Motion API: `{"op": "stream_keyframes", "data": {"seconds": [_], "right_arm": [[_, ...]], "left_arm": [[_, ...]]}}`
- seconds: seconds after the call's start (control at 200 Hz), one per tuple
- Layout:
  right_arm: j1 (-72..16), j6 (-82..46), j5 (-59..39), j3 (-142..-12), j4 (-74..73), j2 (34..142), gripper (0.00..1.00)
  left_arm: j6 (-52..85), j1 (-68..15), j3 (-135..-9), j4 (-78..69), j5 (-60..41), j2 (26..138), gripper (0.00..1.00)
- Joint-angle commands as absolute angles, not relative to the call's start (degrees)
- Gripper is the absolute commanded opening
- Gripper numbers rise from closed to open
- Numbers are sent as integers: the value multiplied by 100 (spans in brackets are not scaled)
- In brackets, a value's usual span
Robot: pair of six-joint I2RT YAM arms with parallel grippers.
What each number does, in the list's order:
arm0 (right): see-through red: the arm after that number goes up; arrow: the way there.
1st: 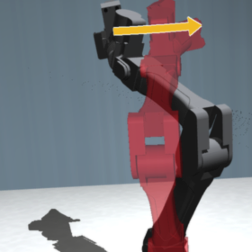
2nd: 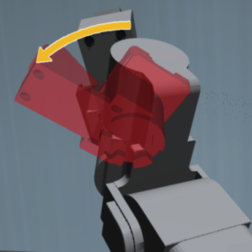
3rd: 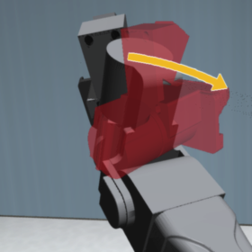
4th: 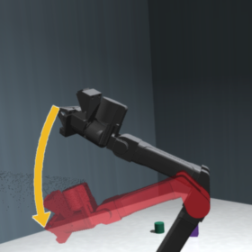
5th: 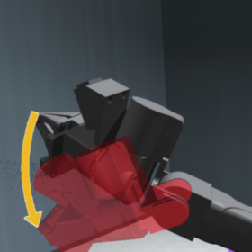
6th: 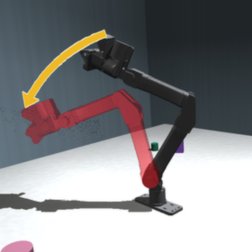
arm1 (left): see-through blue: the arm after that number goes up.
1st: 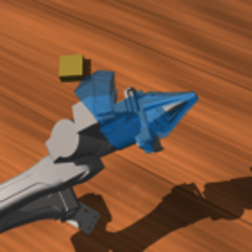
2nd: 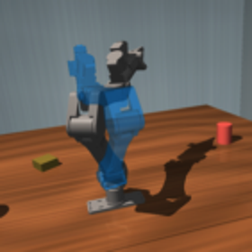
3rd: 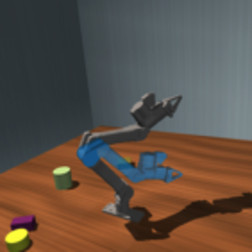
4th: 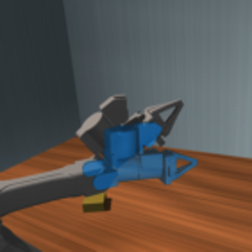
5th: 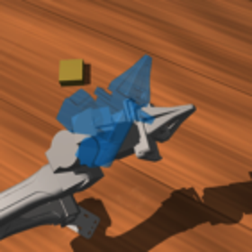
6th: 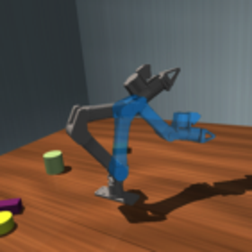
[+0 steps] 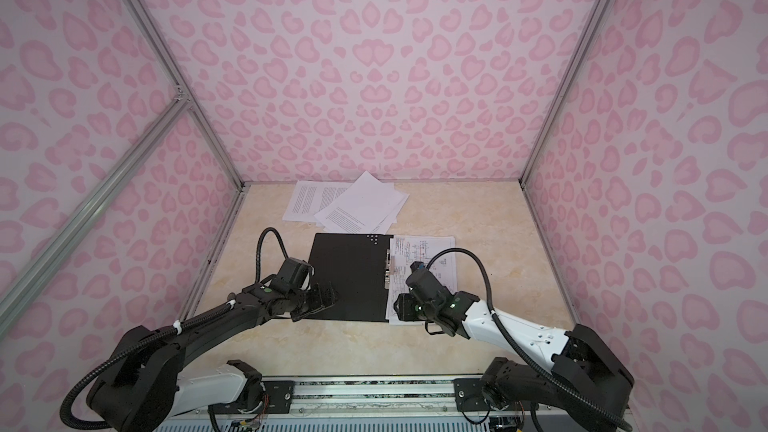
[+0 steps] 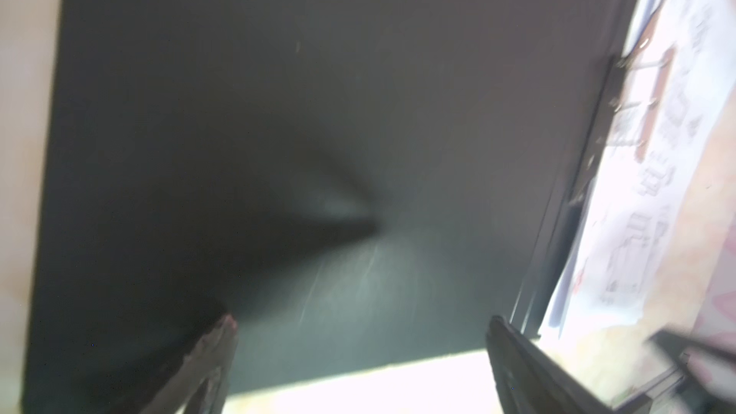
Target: Put the files into the folder
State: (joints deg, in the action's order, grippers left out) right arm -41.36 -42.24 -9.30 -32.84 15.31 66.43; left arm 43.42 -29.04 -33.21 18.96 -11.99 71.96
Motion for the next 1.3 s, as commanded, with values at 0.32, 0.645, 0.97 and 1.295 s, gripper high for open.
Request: {"op": "stream_keyframes", "data": {"seconds": [0.32,0.645,0.97,1.295], "right_arm": [[-372,-2847,-1867,-3337,1610,7082,93],[-359,-3027,-2489,-3527,513,8197,91],[-755,-3472,-2629,-3692,202,8434,89],[-325,-2850,-1898,-4876,1039,9126,91]], "left_arm": [[3832,-4166,-5070,2026,-1860,8927,99],[3920,-4509,-5174,1841,-1838,9709,100],[3923,-4509,-5062,1830,-1723,9831,100],[3977,-4322,-5212,1874,-2055,9450,100]]}}
